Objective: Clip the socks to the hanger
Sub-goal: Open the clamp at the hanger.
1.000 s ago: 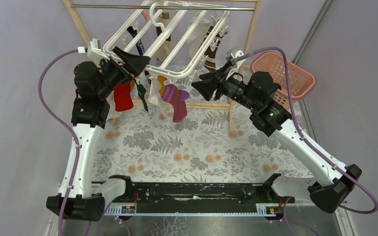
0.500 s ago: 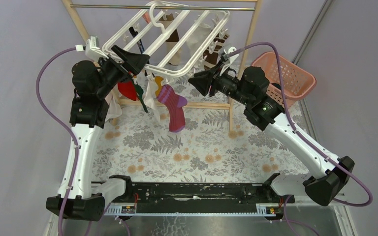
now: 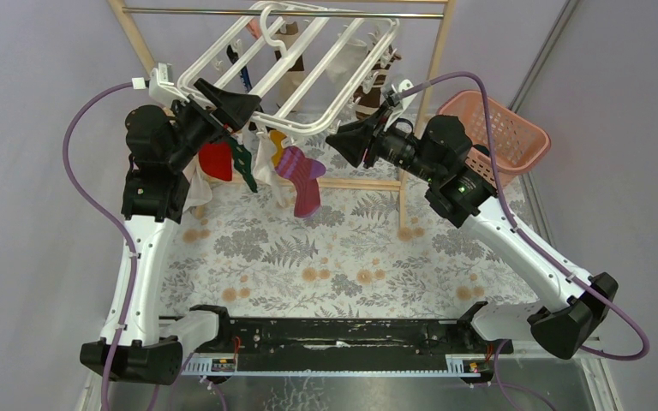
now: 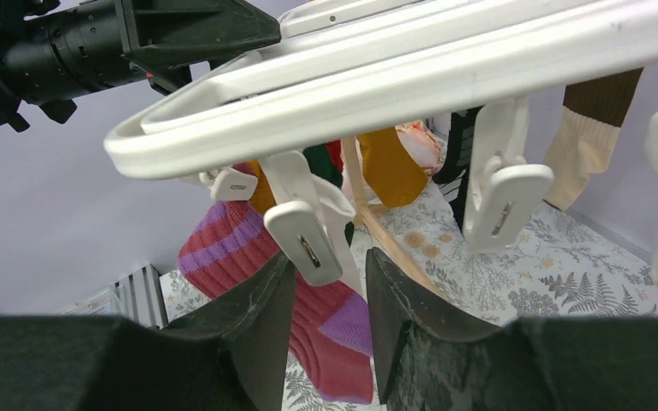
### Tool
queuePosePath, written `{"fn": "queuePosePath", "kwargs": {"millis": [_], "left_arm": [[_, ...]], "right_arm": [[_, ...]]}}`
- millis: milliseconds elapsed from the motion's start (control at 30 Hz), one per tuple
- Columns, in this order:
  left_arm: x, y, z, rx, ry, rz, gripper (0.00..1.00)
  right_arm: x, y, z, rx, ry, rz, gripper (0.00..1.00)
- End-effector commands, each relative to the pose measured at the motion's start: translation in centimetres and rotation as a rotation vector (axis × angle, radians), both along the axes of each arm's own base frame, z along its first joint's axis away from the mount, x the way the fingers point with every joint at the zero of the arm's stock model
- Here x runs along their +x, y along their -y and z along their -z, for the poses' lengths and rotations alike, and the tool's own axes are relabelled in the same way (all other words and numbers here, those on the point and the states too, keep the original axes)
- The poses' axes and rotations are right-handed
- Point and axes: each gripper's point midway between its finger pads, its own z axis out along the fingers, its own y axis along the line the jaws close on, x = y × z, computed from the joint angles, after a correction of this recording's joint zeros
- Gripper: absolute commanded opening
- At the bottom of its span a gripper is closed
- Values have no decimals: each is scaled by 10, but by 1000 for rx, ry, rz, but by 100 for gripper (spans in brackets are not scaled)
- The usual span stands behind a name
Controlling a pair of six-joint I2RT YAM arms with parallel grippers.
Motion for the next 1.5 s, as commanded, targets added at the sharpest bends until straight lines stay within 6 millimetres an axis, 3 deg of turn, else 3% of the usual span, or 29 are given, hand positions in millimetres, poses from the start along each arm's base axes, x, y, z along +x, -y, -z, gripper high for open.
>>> {"fn": "queuePosePath", "kwargs": {"millis": [0,133,233,367,467,633,900,1167,1300,1467], "left_arm": [[-3,-1,-14,17,49,5,96],[-4,-1,-14,19,50,4,96],[-4,-1,-15,24,48,3,96],[-4,-1,-19,23,54,3,96],[-4,-1,-19,18,53,7,96],[-10,0,-27,14,81,15,97],[-39,-31,-36,106,138,-166,99],[-54,-13,-29,139,114,-41,99],[-64,-4,-38,131,138,16,99],[-71,-6,-41,165,140,8,97]], "right_arm": [[-15,4,-46,88,100,-34,42],[-14,2,-46,89,100,-40,37],[-14,1,-45,98,96,-44,13],[-15,2,-42,93,91,-45,9],[-17,5,-41,84,90,-39,0],[-20,11,-42,58,92,-22,0],[-20,16,-32,-77,-10,-7,0],[-22,13,-17,-201,-81,-48,0],[-27,4,-10,-229,-89,-117,0],[-30,-2,-7,-248,-119,-166,0]]}}
